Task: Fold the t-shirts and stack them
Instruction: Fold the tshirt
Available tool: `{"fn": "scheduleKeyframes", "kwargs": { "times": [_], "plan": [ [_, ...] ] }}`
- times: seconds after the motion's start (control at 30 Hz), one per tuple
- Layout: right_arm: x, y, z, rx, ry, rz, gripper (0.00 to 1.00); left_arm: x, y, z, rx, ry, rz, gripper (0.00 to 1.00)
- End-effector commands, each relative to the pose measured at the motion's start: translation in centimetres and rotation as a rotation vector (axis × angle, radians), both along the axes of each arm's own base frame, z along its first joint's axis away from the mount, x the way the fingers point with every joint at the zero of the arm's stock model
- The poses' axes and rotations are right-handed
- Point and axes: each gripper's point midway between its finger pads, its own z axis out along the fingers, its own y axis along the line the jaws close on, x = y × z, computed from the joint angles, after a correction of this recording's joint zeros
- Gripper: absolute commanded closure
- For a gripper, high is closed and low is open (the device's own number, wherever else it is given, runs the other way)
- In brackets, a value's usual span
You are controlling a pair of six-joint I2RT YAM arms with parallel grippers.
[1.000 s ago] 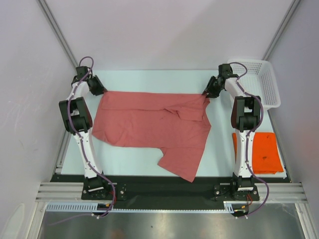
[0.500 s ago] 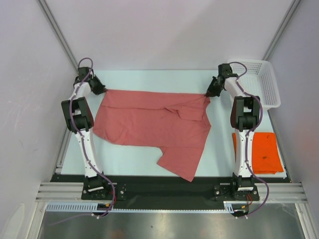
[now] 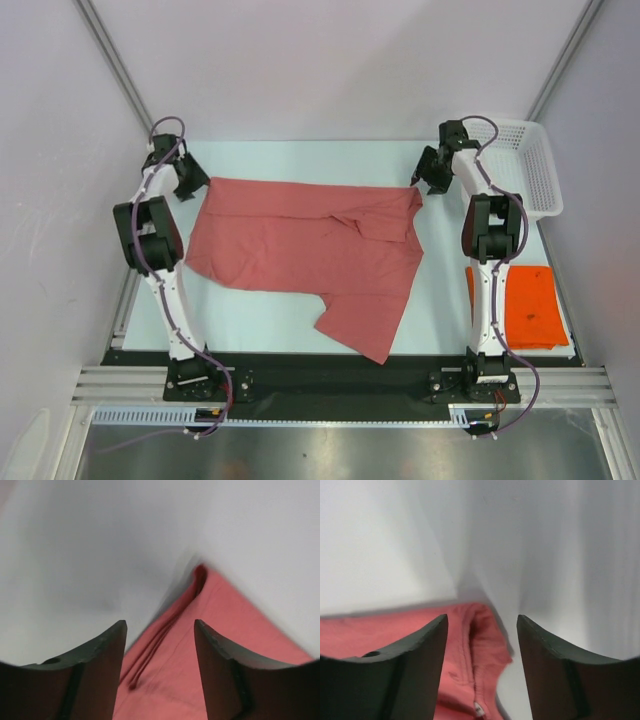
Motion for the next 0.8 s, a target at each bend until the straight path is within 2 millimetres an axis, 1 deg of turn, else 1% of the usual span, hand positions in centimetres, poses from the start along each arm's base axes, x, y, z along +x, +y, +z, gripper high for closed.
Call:
{"fn": "scheduleKeyframes", "kwargs": {
  "times": [0.0,0.03,0.07,0.1,0.13,0.17,0.2,0.23,0.27,0.3,0.33,0.37,0.4,0.43,0.47,0.5,0.53,0.57,0.6,0.63,0.7,0.73,0.77],
  "plan": [
    [-0.5,-0.9,7.4,-0.069,-0.086,-0.029,0.36,-3.4,1.9,7.9,0.195,-0.048,0.056,0.36],
    [-1.0,-0.7,7.9,-0.079,-0.085,-0.029,0.34,-5.5,1.9,9.1,0.223,-0.043,0.083,0.36],
    [-1.5,-0.7,9.3,-0.088,-0.099,-0.029,0.32,-6.5,1.8,9.4,0.229,-0.038,0.091,0.36],
    [-2.3,-1.0,9.6,-0.106,-0.082,-0.040,0.30,-7.7,1.6,9.7,0.229,-0.032,0.096,0.37],
    [-2.8,-1.0,10.1,-0.110,-0.075,-0.043,0.29,-9.8,0.9,7.8,0.211,0.022,0.094,0.37],
    [-3.8,-1.0,9.7,-0.144,-0.052,-0.044,0.28,-11.0,0.2,9.2,0.193,-0.003,0.087,0.38],
    [-4.6,-0.9,11.2,-0.152,-0.068,-0.038,0.27,-12.1,-0.5,8.8,0.177,0.011,0.081,0.38],
    [-5.3,-0.7,11.4,-0.163,-0.066,-0.025,0.26,-14.5,-1.4,6.7,0.152,0.081,0.077,0.38],
    [-6.7,0.1,10.6,-0.164,-0.035,0.005,0.26,-15.7,-2.0,7.6,0.149,0.069,0.076,0.38],
    [-7.2,0.5,12.2,-0.159,-0.075,0.018,0.24,-16.6,-3.2,6.9,0.139,0.089,0.051,0.38],
    [-7.8,1.1,12.7,-0.154,-0.086,0.043,0.24,-18.5,-4.1,5.6,0.129,0.143,0.034,0.38],
    [-8.5,1.8,12.8,-0.146,-0.090,0.067,0.23,-19.3,-4.8,5.3,0.133,0.161,0.019,0.38],
    [-9.6,3.6,12.1,-0.120,-0.081,0.120,0.23,-19.9,-5.6,5.5,0.144,0.164,-0.001,0.38],
    [-10.5,4.3,13.5,-0.108,-0.114,0.145,0.23,-20.7,-7.4,4.8,0.160,0.185,-0.066,0.38],
    [-11.2,5.4,13.6,-0.086,-0.117,0.181,0.23,-21.0,-8.1,4.7,0.171,0.191,-0.089,0.39],
    [-12.3,6.7,13.0,-0.074,-0.110,0.217,0.23,-21.3,-8.3,4.6,0.187,0.199,-0.093,0.40],
    [-13.1,7.3,14.2,-0.059,-0.139,0.236,0.23,-21.9,-9.7,4.0,0.186,0.221,-0.125,0.40],
    [-13.6,7.9,14.6,-0.042,-0.149,0.258,0.23,-22.3,-10.0,3.5,0.177,0.236,-0.128,0.42],
    [-14.5,8.3,14.1,-0.035,-0.139,0.276,0.23,-22.6,-10.3,3.0,0.168,0.250,-0.129,0.43],
    [-15.1,8.3,15.4,-0.031,-0.169,0.281,0.23,-23.4,-10.3,1.8,0.156,0.291,-0.120,0.44],
    [-15.9,8.3,15.9,-0.021,-0.187,0.286,0.24,-24.5,-9.8,0.6,0.169,0.358,-0.099,0.44],
    [-16.6,8.0,15.5,-0.022,-0.180,0.285,0.24,-24.9,-9.5,-0.3,0.179,0.394,-0.084,0.43],
    [-17.2,7.9,16.5,-0.019,-0.206,0.286,0.24,-25.2,-9.3,-0.6,0.180,0.412,-0.080,0.43]
  ]
}}
